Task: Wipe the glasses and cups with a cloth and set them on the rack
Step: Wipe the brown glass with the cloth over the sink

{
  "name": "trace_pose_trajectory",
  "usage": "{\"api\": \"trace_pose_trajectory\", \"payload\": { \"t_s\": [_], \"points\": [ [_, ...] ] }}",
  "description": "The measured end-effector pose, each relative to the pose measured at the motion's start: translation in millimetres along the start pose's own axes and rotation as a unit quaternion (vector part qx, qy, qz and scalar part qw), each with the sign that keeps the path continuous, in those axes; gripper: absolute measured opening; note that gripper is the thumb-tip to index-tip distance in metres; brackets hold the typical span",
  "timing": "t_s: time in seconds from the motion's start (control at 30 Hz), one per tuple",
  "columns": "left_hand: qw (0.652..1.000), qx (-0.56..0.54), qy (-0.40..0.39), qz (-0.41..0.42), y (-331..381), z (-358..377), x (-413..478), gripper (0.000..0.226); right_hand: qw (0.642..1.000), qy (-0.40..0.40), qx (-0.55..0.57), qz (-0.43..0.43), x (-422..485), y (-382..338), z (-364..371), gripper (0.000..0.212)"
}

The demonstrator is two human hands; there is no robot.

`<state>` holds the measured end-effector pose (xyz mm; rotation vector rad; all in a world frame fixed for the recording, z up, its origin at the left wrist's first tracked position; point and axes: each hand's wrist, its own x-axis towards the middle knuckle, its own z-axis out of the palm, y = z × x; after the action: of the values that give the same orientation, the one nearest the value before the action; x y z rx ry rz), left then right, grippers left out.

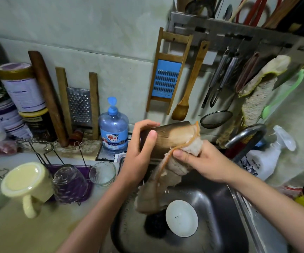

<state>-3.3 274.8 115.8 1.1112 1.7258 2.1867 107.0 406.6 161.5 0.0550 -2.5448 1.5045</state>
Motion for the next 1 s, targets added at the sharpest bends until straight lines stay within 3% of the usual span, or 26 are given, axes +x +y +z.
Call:
{"api": "trace_pose_trajectory", "payload": {
  "t_s": [0.07, 0.13, 0.2, 0.27, 0.33, 0.47, 0.5, 0.6, 0.73, 0.8, 0.9, 1.0],
  "points": [
    [0.998, 0.006, 0.048, 0.033, -0.1, 7.4, 1.5, 0.021, 0.996, 0.028, 0.079, 0.027, 1.1, -5.0, -0.4, 0.019],
    [0.995, -0.014, 0.102, -0.010, 4.9, 14.5, 5.3, 0.015, 0.979, 0.038, 0.191, 0.053, 1.5, -10.7, 3.0, 0.020],
    [0.991, -0.044, 0.109, -0.071, 7.2, 17.8, 9.7, 0.017, 0.955, 0.054, 0.281, 0.076, 2.3, -15.0, 9.3, 0.019],
    [0.991, -0.047, 0.108, -0.069, 7.6, 16.2, 10.8, 0.018, 0.950, 0.077, 0.289, 0.085, 1.5, -15.4, 16.2, 0.019],
    [0.991, -0.046, 0.118, -0.044, 5.8, 10.9, 9.4, 0.020, 0.975, 0.057, 0.204, 0.073, 0.2, -14.1, 22.6, 0.004],
    [0.989, -0.047, 0.064, -0.122, 6.6, 3.7, 8.6, 0.020, 0.997, -0.058, -0.041, 0.006, -13.0, -3.4, 26.8, 0.023],
    [0.985, -0.046, 0.049, -0.159, 9.2, 2.6, 8.9, 0.020, 0.987, -0.063, -0.144, -0.035, -15.4, 1.7, 24.3, 0.022],
    [0.969, -0.039, 0.002, -0.242, 17.0, -1.8, 12.0, 0.026, 0.903, -0.094, -0.381, -0.174, -11.1, 8.4, 18.3, 0.012],
    [0.944, -0.063, -0.033, -0.324, 26.9, -5.5, 16.2, 0.019, 0.875, -0.053, -0.442, -0.189, 1.8, -1.3, 21.4, 0.028],
    [0.939, -0.064, -0.011, -0.338, 25.4, -3.1, 15.3, 0.021, 0.904, -0.050, -0.399, -0.148, -2.6, 2.3, 25.1, 0.026],
    [0.960, -0.029, 0.048, -0.275, 14.3, -2.2, 13.6, 0.029, 0.973, -0.052, -0.201, -0.097, -9.7, -4.8, 33.5, 0.028],
    [0.976, -0.015, 0.051, -0.213, 10.9, -2.6, 12.8, 0.026, 0.995, -0.100, -0.013, -0.021, -11.4, -7.5, 31.2, 0.043]
  ]
}}
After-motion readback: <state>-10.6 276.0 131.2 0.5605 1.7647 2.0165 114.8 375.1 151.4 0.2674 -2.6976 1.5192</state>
